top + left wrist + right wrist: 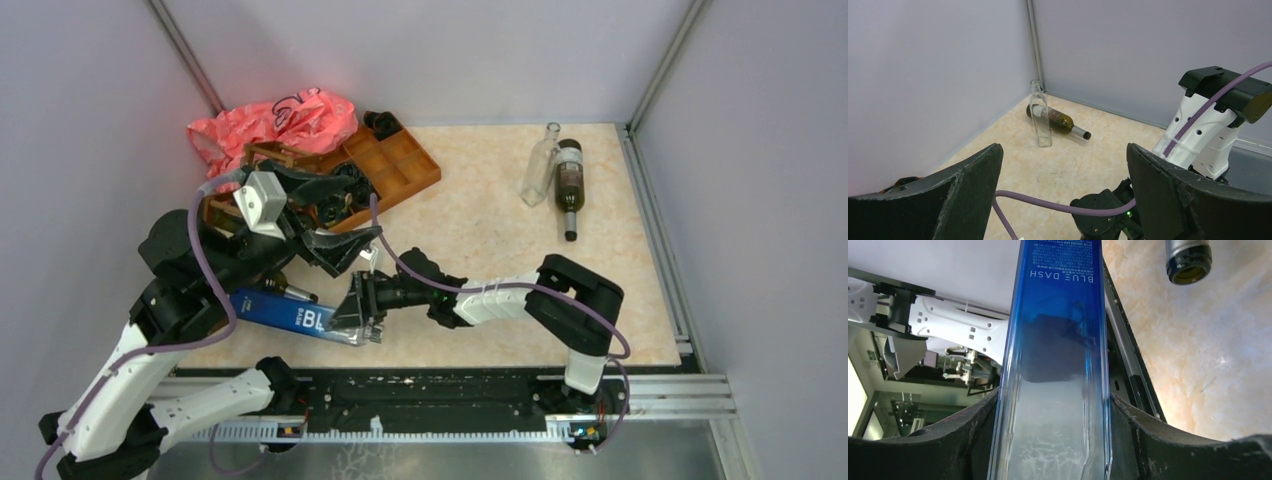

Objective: Put the wine bottle on the wine rack
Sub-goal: Place the wine bottle in the wine rack, then pick up the wine bottle from the center of the board.

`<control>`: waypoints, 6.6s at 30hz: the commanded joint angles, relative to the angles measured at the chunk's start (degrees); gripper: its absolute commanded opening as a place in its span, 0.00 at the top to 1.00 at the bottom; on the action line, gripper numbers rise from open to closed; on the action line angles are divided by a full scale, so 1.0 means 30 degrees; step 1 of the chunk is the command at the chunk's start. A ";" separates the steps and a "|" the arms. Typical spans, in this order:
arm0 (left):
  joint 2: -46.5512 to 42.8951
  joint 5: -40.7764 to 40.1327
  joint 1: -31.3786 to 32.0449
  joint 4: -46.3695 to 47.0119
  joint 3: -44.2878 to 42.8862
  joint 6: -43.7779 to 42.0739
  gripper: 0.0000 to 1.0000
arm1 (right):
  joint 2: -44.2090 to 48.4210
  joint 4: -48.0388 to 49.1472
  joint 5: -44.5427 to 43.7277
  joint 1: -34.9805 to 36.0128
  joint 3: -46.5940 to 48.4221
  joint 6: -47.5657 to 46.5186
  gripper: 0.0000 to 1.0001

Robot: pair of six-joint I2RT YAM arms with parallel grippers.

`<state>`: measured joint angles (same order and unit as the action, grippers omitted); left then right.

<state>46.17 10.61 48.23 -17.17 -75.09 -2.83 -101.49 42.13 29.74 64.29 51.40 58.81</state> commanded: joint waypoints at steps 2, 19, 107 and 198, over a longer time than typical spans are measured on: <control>-0.0348 -0.0355 0.0045 -0.0285 -0.0020 -0.0287 0.01 | 0.0279 0.5534 0.0228 0.0358 0.2826 0.0232 1.00; -0.0973 -0.0364 0.0039 -0.0634 0.0185 -0.0404 0.01 | -0.0823 0.4852 -0.1638 0.0862 0.4127 0.0514 1.00; -0.3407 -0.4740 0.0038 -0.5648 -0.1134 -0.3526 0.01 | -1.1334 -0.1102 -0.4434 0.2241 2.0747 0.0076 0.96; -0.3175 -0.0969 0.0039 0.3108 0.5712 0.3029 0.01 | 1.3397 -0.4908 -1.1734 0.0279 -0.4520 -1.3405 0.01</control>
<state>35.66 6.33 48.27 -12.78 -59.27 4.36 -68.16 27.14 1.63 65.84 42.17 20.88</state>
